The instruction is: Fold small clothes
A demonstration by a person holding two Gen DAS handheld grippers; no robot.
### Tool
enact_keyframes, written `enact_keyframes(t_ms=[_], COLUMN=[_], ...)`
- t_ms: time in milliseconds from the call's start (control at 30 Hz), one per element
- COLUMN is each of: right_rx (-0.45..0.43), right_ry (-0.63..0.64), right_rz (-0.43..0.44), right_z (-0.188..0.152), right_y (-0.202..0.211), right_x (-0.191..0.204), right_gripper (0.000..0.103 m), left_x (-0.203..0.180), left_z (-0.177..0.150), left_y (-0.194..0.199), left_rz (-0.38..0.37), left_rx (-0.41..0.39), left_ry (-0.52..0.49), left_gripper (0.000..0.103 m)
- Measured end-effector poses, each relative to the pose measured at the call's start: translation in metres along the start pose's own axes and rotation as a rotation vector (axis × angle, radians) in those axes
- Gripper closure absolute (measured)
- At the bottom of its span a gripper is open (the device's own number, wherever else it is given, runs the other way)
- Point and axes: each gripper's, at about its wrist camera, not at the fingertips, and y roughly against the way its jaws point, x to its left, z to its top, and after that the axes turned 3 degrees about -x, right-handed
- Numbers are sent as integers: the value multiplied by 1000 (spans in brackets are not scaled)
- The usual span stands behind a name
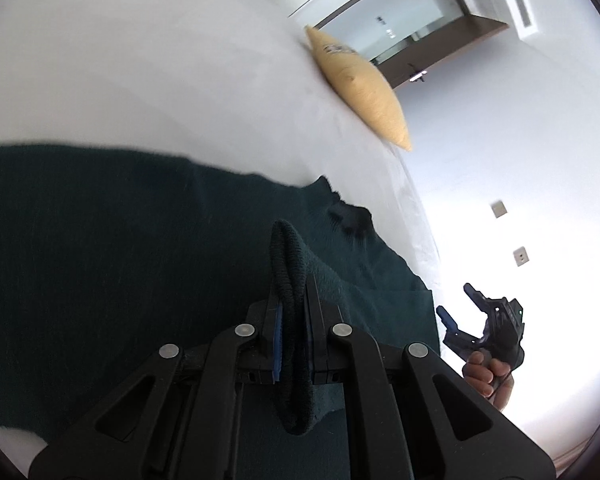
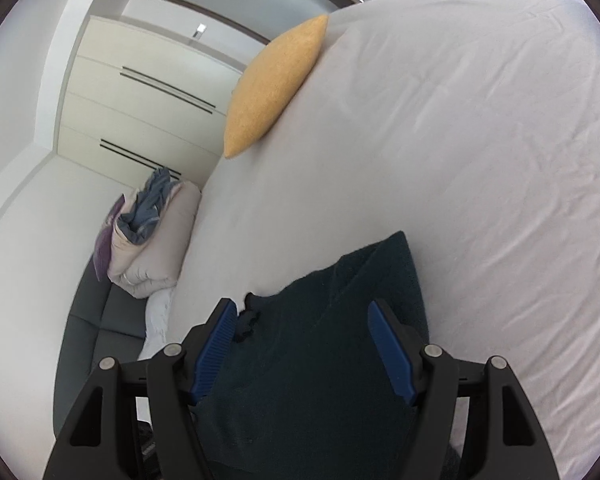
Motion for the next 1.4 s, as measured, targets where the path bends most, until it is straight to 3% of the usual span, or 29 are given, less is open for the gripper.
enact_keyframes(t_ms=[133,267,400,500,600,833,967,1067,1267,1333,1400], right_rx=[24,13,13,55,83,153,235,225,129,94,26], right_ry=[-17,-27,-16,-39,11,-12,60,71,63,119,188], right_rz=[-22,34,32,20,40,72,7,-4,120,39,-215], right_z=[-6,-5,1,-4,-10,-31,-60,-67,-47,-42,-40], right_y=[-13,-9,-14,-26,-24,12,31,52,46,41,39], right_x=[-13,-14,-7,-17,-17,-31,-36,-30,7,22,30], right_gripper=[33,33,33,33,33,33,33,31,30,30,30], left_x=[2,7,21,41,37,41,43,49,59,61,65], left_z=[3,8,3,-7,-9,-11,-14,-19,-23,-24,-26], left_y=[6,-8,-29,-35,-37,-30,-23,-12,6,4,6], left_rz=[-5,-23,80,62,66,37,41,33,21,22,21], left_rx=[-68,-75,-2,8,35,74,84,86,68,63,56], left_ry=[-45,-12,-34,6,-5,66,64,70,91,92,87], left_gripper=[96,96,96,96,96,96,96,96,95,95,95])
